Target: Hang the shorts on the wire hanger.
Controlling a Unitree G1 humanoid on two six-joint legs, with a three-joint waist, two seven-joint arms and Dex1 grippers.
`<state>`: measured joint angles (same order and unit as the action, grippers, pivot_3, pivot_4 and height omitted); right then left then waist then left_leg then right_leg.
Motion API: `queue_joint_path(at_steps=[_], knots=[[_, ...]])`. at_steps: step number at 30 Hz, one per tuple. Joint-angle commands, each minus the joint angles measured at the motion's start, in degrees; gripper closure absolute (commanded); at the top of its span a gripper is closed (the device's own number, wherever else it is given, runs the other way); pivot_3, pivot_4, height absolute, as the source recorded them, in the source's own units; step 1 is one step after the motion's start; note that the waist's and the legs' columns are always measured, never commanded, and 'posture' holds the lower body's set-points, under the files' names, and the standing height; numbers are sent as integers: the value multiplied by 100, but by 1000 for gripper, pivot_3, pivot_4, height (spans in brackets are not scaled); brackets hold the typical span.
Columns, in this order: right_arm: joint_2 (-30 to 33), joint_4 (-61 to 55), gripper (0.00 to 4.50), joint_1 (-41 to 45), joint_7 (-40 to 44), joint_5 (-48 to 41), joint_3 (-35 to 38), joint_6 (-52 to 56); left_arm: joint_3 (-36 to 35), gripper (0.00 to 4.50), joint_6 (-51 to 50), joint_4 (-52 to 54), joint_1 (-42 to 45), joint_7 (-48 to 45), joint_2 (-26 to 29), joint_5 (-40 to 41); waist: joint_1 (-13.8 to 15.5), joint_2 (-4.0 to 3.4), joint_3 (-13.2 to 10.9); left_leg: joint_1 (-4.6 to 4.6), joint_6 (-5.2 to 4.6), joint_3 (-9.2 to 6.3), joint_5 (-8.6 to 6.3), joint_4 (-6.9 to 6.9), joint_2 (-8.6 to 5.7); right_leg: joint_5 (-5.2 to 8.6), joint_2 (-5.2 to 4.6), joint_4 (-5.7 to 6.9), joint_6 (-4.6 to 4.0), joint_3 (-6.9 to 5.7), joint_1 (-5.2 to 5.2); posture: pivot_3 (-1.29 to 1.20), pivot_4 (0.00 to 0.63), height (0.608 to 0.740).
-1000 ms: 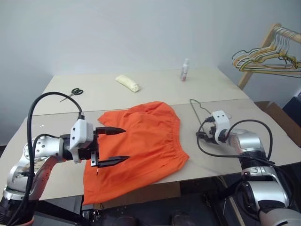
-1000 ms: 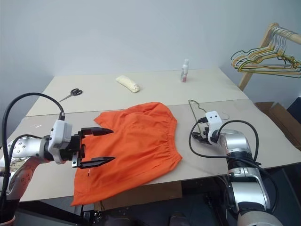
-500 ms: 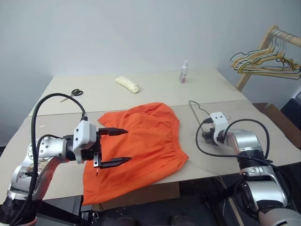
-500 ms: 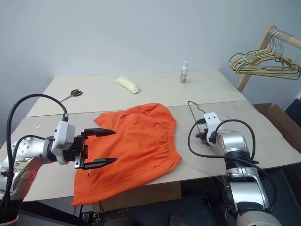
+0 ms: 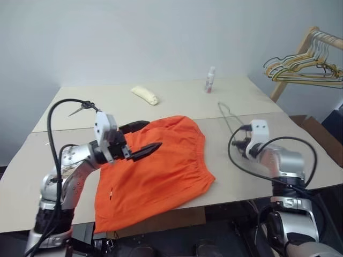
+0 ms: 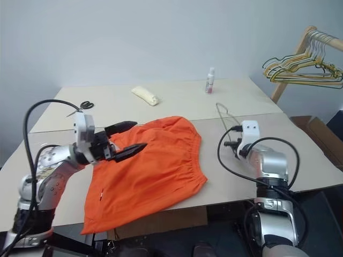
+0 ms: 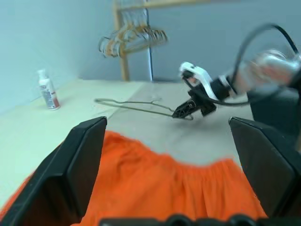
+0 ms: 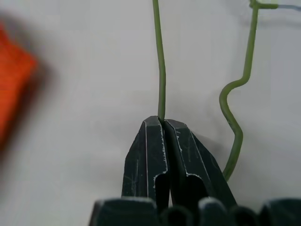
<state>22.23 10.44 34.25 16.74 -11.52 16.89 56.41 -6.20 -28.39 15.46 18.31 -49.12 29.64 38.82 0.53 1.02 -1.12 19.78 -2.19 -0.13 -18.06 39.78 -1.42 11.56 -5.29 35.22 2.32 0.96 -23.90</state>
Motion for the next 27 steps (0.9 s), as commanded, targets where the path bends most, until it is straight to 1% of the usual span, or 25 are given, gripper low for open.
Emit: queue_joint_path(at_steps=[1,3,5,6,8,11,13,15,19,22,25,27], knots=[[-79,-1546,4493,-68,162,-639,269,257,-344,0,-968,-259,541,868,-423,889,-6,-1,1,22,3,0,2,4,-2,-1,-2,7,0,1,-25,35,0,740],[-100,-2287,4493,-356,271,-658,5,-136,-445,0,-1598,-577,934,1440,-725,1291,-8,-1,1,35,6,-4,4,5,1,-1,2,6,-1,-3,-34,32,0,740],[-200,-2757,4493,-592,344,-697,-166,-525,-624,0,-1997,-933,1310,2043,-1085,1609,-2,0,1,40,6,-10,4,7,0,-1,2,2,0,-10,-34,32,0,740],[-165,-2952,4493,-775,426,-525,-406,-1012,-728,0,-2148,-1120,1497,2334,-1270,1760,-5,0,1,39,6,-9,4,7,-4,-1,1,2,0,-8,-34,30,0,740],[-216,-3268,4493,-1075,547,-357,-767,-1704,-870,0,-2309,-1358,1787,2772,-1604,1967,-5,1,2,39,6,-9,4,10,-13,-4,-4,0,6,-7,-30,30,0,740],[-372,-3408,4493,-1350,574,-201,-1080,-2591,-978,0,-2362,-1419,1998,3057,-1897,2133,-49,1,1,39,19,-7,11,9,-41,-7,-7,-5,10,2,-34,29,0,740],[-339,-3464,4493,-1534,689,5,-1366,-3169,-1059,0,-2338,-1451,2094,3240,-2039,2246,-61,2,1,39,48,-8,28,9,-42,-7,-10,-7,11,3,-34,29,0,740],[-294,-3456,4493,-1675,779,162,-1563,-3636,-1124,0,-2289,-1488,2148,3343,-2117,2313,-61,2,1,39,60,-8,35,7,-44,-8,-11,-7,11,4,-34,29,0,740],[-143,-3423,4493,-1898,1061,341,-1844,-4289,-1388,0,-2219,-1523,2228,3321,-2208,2726,-59,2,1,37,60,-10,35,8,-45,-8,-11,-8,11,4,-31,29,0,740],[-122,-3375,4493,-1965,1103,436,-1968,-4549,-1479,0,-2223,-1469,2245,3255,-2207,2963,-58,3,1,38,60,-10,35,8,-46,-7,-12,-9,11,3,-31,34,0,740],[-109,-3372,4493,-2041,1188,505,-2093,-4822,-1488,0,-2184,-1464,2258,3314,-2189,3003,-38,3,1,37,61,-12,36,8,-47,-8,-12,-9,10,3,-30,35,0,740],[-101,-3347,4500,-2073,1190,595,-2175,-4915,-1500,390,-2128,-1447,2243,3271,-2178,3041,-21,4,2,37,61,-13,36,8,-48,-7,-12,-11,10,3,-28,35,0,740]])
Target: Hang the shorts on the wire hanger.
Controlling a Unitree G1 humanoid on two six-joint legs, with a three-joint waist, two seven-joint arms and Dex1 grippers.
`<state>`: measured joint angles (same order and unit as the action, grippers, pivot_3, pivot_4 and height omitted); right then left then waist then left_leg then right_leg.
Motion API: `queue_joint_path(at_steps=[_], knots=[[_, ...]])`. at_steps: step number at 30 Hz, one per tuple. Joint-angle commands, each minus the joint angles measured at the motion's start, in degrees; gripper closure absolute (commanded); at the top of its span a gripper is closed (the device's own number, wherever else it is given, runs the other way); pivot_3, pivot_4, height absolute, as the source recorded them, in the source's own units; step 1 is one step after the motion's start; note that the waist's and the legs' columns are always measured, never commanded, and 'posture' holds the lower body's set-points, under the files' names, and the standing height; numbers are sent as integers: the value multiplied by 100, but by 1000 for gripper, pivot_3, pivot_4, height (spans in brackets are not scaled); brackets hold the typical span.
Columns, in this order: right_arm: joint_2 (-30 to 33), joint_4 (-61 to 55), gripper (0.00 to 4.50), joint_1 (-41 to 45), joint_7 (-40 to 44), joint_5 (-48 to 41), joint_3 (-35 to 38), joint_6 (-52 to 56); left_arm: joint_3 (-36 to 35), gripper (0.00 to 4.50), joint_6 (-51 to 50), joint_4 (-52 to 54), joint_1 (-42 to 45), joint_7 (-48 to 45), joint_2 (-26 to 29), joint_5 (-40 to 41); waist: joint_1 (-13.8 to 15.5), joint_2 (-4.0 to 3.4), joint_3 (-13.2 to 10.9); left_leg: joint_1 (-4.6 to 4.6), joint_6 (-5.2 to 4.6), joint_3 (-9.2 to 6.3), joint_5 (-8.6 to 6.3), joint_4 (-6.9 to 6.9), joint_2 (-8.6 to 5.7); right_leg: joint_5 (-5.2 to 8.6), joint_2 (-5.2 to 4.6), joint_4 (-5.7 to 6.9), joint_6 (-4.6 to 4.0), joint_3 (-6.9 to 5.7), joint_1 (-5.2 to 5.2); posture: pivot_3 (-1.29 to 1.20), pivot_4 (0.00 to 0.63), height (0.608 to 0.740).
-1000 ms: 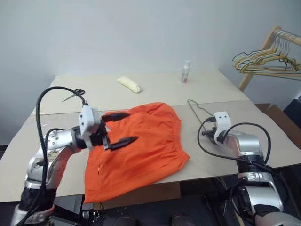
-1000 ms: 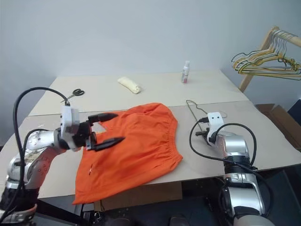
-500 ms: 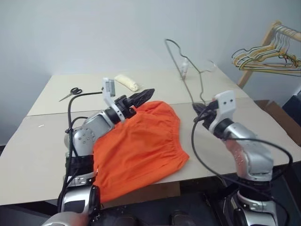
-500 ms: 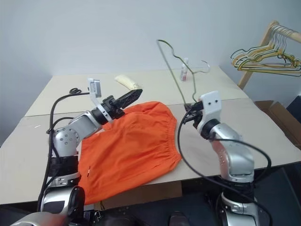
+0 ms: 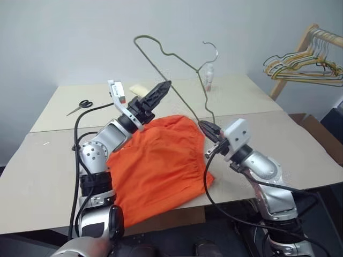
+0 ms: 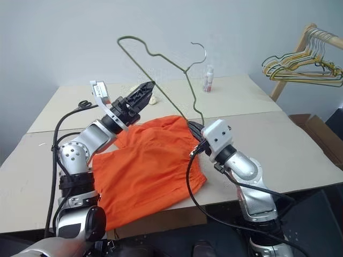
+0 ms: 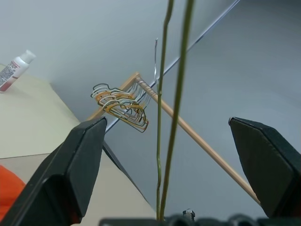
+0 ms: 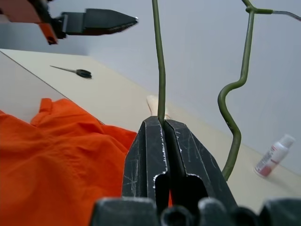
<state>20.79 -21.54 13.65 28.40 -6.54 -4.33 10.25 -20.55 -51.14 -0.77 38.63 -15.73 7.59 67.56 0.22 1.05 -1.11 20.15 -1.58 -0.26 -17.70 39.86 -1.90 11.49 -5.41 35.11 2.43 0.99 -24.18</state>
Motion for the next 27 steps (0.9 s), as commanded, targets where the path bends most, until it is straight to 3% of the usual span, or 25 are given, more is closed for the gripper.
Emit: queue_joint_path(at_steps=[1,12,13,16,22,27], knots=[[39,-127,4500,-25,23,132,-78,-338,-73,631,179,177,217,-37,18,164,18,0,0,0,0,0,0,0,-1,0,0,-1,0,0,0,36,0,740],[36,-67,4500,-134,26,474,-277,-607,-101,4268,403,34,288,161,-72,135,42,2,1,0,2,0,1,1,-3,0,-2,-1,0,0,2,29,0,740],[37,-75,4500,-141,21,502,-290,-625,-103,4482,398,30,282,174,-80,147,41,2,1,0,2,0,1,1,-3,0,-2,-1,0,0,1,29,0,740],[61,-76,4500,-180,10,646,-346,-724,-49,4482,528,90,261,184,-106,4,42,3,1,0,3,0,1,1,-3,0,-2,-1,0,0,1,25,0,740],[273,-119,2592,-197,214,688,-363,-947,502,4500,1047,552,0,-959,436,-851,31,3,1,0,3,3,2,-1,-5,0,-1,-3,-1,1,2,27,0,740],[664,-352,804,-254,896,-468,291,-708,319,4500,1271,542,14,-1942,1032,-844,30,3,1,-3,0,3,1,0,-3,0,1,-3,-1,0,4,32,0,740]])
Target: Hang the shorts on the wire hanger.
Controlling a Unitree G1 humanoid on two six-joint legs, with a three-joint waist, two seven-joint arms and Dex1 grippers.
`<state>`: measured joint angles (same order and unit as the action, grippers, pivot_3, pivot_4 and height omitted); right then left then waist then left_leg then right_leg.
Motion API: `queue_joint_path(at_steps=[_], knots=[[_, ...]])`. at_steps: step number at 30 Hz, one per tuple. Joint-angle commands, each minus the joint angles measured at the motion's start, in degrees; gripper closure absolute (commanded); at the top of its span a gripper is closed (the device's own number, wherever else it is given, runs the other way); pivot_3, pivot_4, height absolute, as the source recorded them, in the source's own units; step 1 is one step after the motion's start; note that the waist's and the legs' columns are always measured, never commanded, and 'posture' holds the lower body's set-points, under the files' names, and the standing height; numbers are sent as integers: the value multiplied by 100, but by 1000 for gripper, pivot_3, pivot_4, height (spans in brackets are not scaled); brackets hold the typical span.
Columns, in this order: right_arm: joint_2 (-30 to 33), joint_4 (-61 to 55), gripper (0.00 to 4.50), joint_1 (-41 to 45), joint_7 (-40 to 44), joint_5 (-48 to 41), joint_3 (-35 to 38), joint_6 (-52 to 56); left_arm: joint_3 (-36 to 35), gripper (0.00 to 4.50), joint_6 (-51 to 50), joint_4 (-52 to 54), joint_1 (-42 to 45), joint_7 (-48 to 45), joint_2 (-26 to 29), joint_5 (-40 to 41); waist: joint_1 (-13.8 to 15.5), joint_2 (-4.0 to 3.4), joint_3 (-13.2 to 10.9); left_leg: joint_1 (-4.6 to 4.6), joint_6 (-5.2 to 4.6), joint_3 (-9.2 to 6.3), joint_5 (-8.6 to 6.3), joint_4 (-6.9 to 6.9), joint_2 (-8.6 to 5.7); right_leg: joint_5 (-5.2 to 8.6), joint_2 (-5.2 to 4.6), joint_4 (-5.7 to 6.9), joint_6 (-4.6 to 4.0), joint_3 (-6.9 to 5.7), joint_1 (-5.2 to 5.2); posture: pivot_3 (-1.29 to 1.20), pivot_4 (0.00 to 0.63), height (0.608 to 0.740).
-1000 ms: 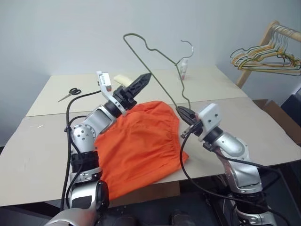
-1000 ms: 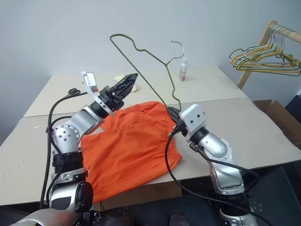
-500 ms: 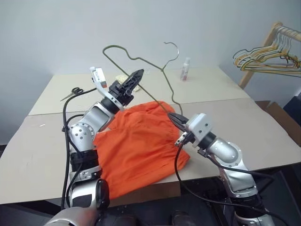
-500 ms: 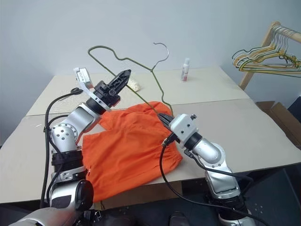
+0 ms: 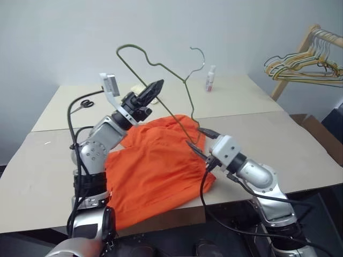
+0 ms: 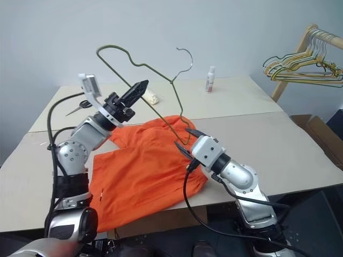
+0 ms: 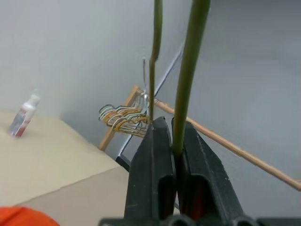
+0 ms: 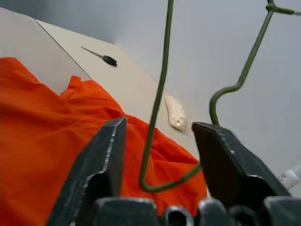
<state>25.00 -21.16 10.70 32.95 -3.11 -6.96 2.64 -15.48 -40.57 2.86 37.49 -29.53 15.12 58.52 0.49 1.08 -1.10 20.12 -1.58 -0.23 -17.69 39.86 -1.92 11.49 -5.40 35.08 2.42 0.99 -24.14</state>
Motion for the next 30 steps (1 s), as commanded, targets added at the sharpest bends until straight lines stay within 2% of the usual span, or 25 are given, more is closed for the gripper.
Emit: queue_joint_path(at_steps=[1,2,4,9,12,16,20,25,30], knots=[[340,-431,511,26,621,-1106,667,171,-220,4500,234,152,143,-721,373,95,3,0,0,0,-5,0,-3,0,0,0,0,-1,0,0,1,33,0,740],[532,-501,68,44,905,-1793,850,750,-257,4500,259,153,145,-999,507,140,3,1,-1,0,-26,0,-15,1,0,0,0,-2,0,-1,2,33,0,740],[1053,-525,29,153,1425,-3099,1208,1965,-316,4500,273,146,116,-1742,814,247,9,2,-2,0,-34,-1,-19,3,1,0,-1,-6,0,-2,6,32,0,740],[2094,-85,29,700,2527,-4798,1420,3743,-508,4500,240,-17,90,-3399,1261,681,-8,3,-3,-5,-59,3,-32,11,8,1,2,-6,-2,-6,12,21,0,740],[2271,204,29,1152,2767,-5043,1148,4327,-563,4500,222,-169,155,-3816,1279,849,-8,4,-3,-24,-63,6,-35,10,16,2,9,-8,-3,-7,32,15,0,740],[2009,500,29,1871,2728,-5251,885,4878,-485,4500,305,-197,170,-4051,1208,775,-16,7,-5,-47,-66,8,-37,12,20,2,12,-10,-3,-7,58,14,0,740],[1631,611,29,2441,2438,-5035,553,5132,-415,4500,372,-141,137,-4027,1065,700,-6,9,-5,-48,-66,5,-37,15,25,1,9,-10,-1,-8,60,9,0,740],[1334,795,29,2737,2334,-4772,285,5168,-399,4500,443,-145,96,-3971,909,688,23,9,-5,-38,-65,3,-37,19,34,1,5,-8,0,-10,52,14,0,740],[1233,873,29,2866,2537,-4785,229,5171,-415,4500,483,-149,58,-3905,836,685,7,11,-3,9,-59,5,-34,31,30,-3,0,1,3,-7,-1,13,0,740]])
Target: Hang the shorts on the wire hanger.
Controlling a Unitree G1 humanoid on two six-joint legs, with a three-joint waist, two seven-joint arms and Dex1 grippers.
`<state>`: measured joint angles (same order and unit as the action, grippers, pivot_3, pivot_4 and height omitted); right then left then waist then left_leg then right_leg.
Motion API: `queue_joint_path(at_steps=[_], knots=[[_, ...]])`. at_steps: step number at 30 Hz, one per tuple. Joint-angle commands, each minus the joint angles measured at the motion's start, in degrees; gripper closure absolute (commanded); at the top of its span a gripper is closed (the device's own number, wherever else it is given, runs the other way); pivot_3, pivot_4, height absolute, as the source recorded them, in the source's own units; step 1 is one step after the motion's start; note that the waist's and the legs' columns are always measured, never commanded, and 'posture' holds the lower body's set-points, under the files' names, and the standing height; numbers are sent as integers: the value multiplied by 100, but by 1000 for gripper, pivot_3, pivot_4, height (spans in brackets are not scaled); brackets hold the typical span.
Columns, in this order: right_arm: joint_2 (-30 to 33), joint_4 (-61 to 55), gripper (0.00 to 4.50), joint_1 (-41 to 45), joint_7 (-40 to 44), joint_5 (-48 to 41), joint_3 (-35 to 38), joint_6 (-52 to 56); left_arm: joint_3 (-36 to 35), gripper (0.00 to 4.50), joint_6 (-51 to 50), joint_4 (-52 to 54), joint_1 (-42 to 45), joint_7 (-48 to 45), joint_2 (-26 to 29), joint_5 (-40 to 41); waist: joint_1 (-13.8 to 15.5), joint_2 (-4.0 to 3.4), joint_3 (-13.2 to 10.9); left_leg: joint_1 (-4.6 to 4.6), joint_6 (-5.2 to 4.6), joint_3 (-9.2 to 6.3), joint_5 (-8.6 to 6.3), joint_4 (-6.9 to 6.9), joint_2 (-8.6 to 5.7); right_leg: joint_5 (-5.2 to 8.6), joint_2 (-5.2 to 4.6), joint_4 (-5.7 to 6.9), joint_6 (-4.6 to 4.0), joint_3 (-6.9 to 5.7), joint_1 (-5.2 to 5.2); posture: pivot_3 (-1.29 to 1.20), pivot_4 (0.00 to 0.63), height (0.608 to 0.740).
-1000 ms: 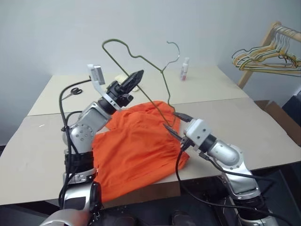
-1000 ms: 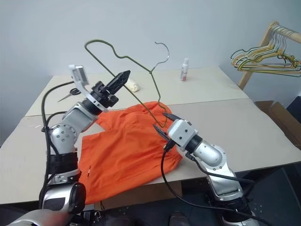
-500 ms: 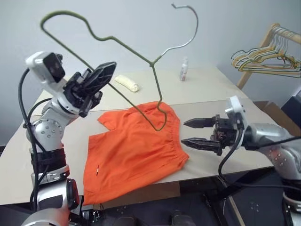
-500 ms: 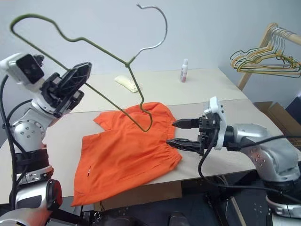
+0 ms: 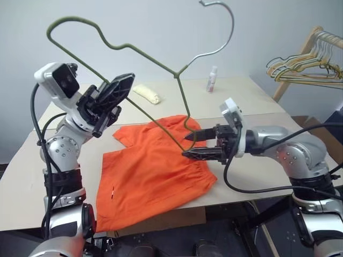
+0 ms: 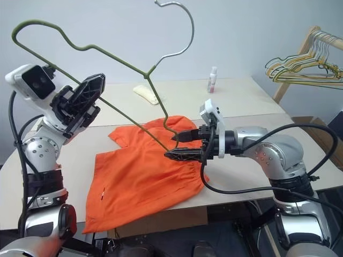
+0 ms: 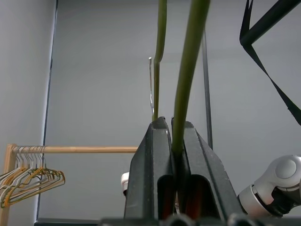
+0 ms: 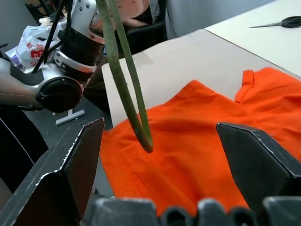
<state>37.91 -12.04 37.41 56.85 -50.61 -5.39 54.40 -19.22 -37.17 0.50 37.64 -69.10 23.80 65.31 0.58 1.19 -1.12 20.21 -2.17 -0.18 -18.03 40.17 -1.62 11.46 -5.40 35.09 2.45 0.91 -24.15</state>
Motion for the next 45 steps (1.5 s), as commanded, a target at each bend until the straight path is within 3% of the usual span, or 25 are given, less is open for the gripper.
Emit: queue_joint_path(at_steps=[1,4,7,17,18,19,22,25,29,33,37,40,45], knots=[[-68,-28,29,210,207,-25,53,-23,-38,4500,148,89,40,62,-41,-4,-2,0,0,1,0,0,0,-1,1,0,1,-1,0,0,-2,13,0,740],[-120,49,29,266,274,30,13,-32,-38,4500,157,69,46,53,-43,-20,-6,0,0,3,0,1,0,-1,1,0,1,-3,0,0,-3,19,0,740],[-164,74,581,281,294,148,-29,-82,-25,4500,187,58,32,48,-43,-42,-5,0,0,2,-1,1,-1,0,1,0,0,-1,0,0,-1,14,0,740],[-363,102,4319,240,229,264,62,-54,71,4500,270,14,-49,107,-74,-251,-6,0,0,2,-2,1,-1,0,0,-1,0,-2,0,-1,-1,13,0,740],[-383,101,4448,236,208,251,79,-28,89,4500,311,22,-72,119,-79,-309,-6,0,0,2,-1,1,-1,0,0,0,0,-1,0,-1,-2,12,0,740],[-402,99,4448,230,178,259,91,-15,177,4500,353,19,-116,182,-59,-476,-6,0,0,2,-1,0,-1,-1,1,0,2,-1,0,-1,-2,11,0,740],[-477,54,4500,183,51,241,182,6,538,3680,300,-73,-246,225,97,-935,-7,-1,1,1,-1,1,-1,-1,0,0,1,-2,0,-1,-1,12,0,740],[-541,-24,4500,132,-106,146,322,42,791,2684,429,-53,-411,192,206,-1314,-7,-1,1,2,-1,1,-1,-1,-3,-1,0,0,0,0,-1,11,0,740],[-624,-155,4500,-92,-819,-399,1052,427,1374,1308,527,99,-916,42,713,-2136,-7,-3,1,3,0,2,-1,-11,-2,0,0,-1,0,2,-8,1,0,740],[-215,-602,4500,-958,-1242,-918,1846,903,1761,26,983,228,-1464,-242,1305,-2916,16,-3,1,3,-1,4,-1,-23,1,0,-1,-7,-1,3,-10,-15,0,740],[387,-749,4500,-1985,-1521,-1319,2396,1591,1947,26,1646,454,-1664,-352,1633,-3554,39,-3,0,11,-11,3,-7,-24,1,0,-13,-13,-1,-4,-10,-20,0,740],[786,-477,4500,-2818,-1452,-1568,2837,2018,1822,26,1454,720,-1550,-605,1669,-3134,27,-3,0,6,-18,11,-11,-22,1,0,-20,-13,-1,-1,1,-28,0,740],[1557,144,4500,-3646,-1059,-1421,2777,2584,2128,26,1758,780,-1473,-773,1820,-3580,-26,-13,6,-4,-24,25,-14,-16,9,0,-6,-9,1,7,11,-32,0,740]])
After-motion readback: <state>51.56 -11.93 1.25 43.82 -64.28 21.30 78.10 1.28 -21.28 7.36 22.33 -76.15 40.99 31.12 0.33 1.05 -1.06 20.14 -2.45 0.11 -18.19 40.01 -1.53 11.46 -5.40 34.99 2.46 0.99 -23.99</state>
